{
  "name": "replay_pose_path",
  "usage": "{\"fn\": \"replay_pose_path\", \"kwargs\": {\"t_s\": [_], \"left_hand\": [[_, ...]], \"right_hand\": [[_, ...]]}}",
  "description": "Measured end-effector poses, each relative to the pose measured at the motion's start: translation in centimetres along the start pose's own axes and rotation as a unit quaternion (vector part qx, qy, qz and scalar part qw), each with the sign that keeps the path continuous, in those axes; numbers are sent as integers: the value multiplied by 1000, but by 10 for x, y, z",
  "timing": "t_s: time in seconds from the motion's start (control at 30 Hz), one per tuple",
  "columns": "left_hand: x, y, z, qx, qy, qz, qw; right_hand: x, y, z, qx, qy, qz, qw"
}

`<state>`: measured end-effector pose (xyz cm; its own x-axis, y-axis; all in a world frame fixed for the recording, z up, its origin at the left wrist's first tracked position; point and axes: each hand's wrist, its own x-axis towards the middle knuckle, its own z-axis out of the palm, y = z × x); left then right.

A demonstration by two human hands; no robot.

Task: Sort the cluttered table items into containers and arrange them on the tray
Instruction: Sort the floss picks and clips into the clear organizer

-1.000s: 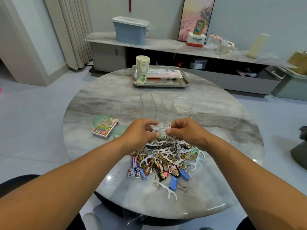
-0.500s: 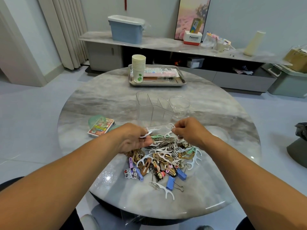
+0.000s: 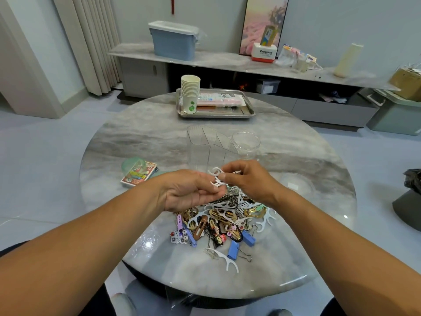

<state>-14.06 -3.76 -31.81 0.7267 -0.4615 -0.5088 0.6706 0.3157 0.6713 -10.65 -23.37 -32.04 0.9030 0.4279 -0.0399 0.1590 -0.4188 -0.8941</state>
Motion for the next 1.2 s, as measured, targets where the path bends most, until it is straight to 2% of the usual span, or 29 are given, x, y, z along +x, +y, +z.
{"fn": "replay_pose_path", "kwargs": {"t_s": [0.07,0.13,0.23,0.3,0.53,0.8,0.87,1.03,1.13,1.2], "left_hand": [[-2,1,-2,-8,-17,6,1000],[-3,2,-3,-42,-28,14,999],[2,2,-4,-82,2,27,996],[4,0,-6,-100,25,32,994],[5,-1,-13,-48,48,28,997],[9,-2,-15,-6,107,29,994],[9,-2,-14,-3,115,30,993],[7,1,-15,-35,130,46,990],[7,0,-15,-41,134,44,989],[7,-1,-16,-47,139,42,988]], "right_hand": [[-1,0,0,-10,4,-18,1000],[-1,0,1,-68,13,-46,997],[-1,1,3,-165,3,-83,983],[-2,2,5,-184,-10,-101,978],[0,1,6,-19,31,-19,999],[-2,-1,-1,-40,19,30,999],[-1,0,-2,-12,34,48,998],[3,3,-6,144,114,118,976],[5,6,-10,180,133,157,962],[9,5,-13,230,155,200,940]]}}
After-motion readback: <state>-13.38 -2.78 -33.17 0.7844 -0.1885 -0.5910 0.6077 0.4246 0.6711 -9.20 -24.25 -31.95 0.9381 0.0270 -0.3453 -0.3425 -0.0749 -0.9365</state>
